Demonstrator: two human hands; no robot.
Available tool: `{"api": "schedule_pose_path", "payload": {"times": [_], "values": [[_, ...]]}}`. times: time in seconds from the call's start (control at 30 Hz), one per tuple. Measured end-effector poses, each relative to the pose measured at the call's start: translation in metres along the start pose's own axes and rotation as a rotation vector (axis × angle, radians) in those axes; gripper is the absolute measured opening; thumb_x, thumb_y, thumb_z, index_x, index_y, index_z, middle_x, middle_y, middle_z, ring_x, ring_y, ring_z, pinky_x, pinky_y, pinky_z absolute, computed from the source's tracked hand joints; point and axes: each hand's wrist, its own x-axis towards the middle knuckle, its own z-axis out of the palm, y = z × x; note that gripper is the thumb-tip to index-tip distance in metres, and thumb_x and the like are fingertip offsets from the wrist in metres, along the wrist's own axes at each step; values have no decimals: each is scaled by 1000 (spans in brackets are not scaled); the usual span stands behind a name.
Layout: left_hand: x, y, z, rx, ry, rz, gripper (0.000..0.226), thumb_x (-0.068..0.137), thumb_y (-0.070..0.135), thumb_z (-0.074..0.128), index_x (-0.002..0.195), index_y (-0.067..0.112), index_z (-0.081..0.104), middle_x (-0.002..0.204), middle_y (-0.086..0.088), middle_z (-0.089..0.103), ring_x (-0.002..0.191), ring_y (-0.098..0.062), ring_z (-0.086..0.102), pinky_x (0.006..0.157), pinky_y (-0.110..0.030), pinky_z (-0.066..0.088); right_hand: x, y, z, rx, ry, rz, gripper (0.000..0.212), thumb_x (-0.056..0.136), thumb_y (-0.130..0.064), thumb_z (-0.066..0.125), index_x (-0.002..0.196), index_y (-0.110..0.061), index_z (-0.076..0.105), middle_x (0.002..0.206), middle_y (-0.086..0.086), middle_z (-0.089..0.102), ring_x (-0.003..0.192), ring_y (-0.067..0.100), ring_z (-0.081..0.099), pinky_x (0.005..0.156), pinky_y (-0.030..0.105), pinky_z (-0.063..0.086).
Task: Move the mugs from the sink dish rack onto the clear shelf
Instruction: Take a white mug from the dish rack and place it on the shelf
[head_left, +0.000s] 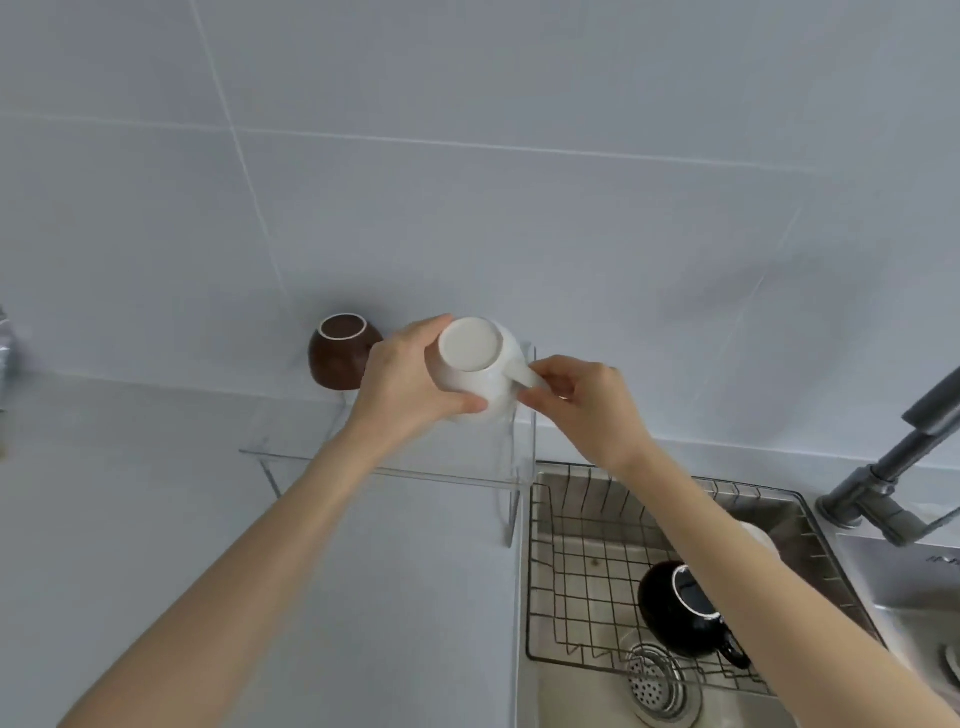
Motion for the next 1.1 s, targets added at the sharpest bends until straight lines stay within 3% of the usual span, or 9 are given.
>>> {"api": "schedule_pose_path", "payload": {"times": [0.1, 0.2, 0.3, 0.37, 0.43, 0.6, 0.77, 1.1], "values": [[-2, -22, -33, 26, -37, -71, 85, 39, 28, 87, 117, 19, 57, 111, -1, 66, 105, -20, 60, 95, -37, 47, 9, -18, 32, 14, -71, -6, 14, 80, -18, 65, 91, -10, 70, 75, 4, 68, 70, 19, 57, 72, 33, 46], [-6, -40, -58, 20, -46, -123, 77, 38, 27, 82, 110, 16, 60, 96, 4, 64, 102, -24, 61, 94, -41, 48, 16, -30, 63, 65, -124, 32, 16, 80, -21, 65, 90, -9, 70, 84, 12, 74, 82, 29, 66, 79, 42, 54], [-3, -64, -78, 17, -75, -168, 87, 39, 22, 87, 120, 18, 56, 115, 1, 64, 111, -18, 58, 100, -37, 45, 24, -41, 92, 101, -149, 42, 15, 79, -19, 65, 88, -9, 70, 85, 20, 73, 84, 37, 65, 79, 44, 53], [0, -83, -92, 37, -101, -191, 83, 35, 28, 83, 115, 21, 59, 110, 2, 67, 106, -16, 60, 97, -35, 47, 27, -49, 112, 121, -167, 57, 13, 78, -17, 66, 87, -9, 71, 85, 24, 72, 84, 41, 63, 72, 38, 51], [0, -97, -101, 45, -109, -220, 71, 34, 28, 80, 103, 22, 63, 98, 1, 69, 97, -18, 62, 91, -34, 48, 31, -53, 131, 131, -191, 77, 13, 77, -15, 66, 88, -8, 71, 84, 23, 73, 84, 39, 64, 70, 36, 49], [4, -127, -106, 77, -129, -248, 88, 37, 23, 86, 120, 18, 56, 115, -2, 67, 109, -16, 59, 96, -32, 46, 38, -53, 163, 142, -207, 132, 15, 77, -16, 67, 89, -8, 72, 87, 16, 75, 84, 31, 68, 82, 43, 54], [7, -139, -108, 106, -147, -242, 65, 45, 12, 85, 106, 19, 63, 99, -5, 70, 98, -24, 62, 86, -34, 48, 40, -50, 177, 166, -212, 163, 16, 77, -15, 68, 90, -7, 72, 87, 12, 75, 85, 27, 68, 80, 36, 53], [9, -144, -111, 71, -166, -258, 63, 51, 9, 84, 108, 24, 62, 104, -4, 69, 102, -24, 61, 90, -34, 47, 46, -47, 183, 187, -236, 162, 19, 78, -17, 66, 95, -8, 71, 93, 13, 75, 87, 25, 68, 83, 36, 52]]}}
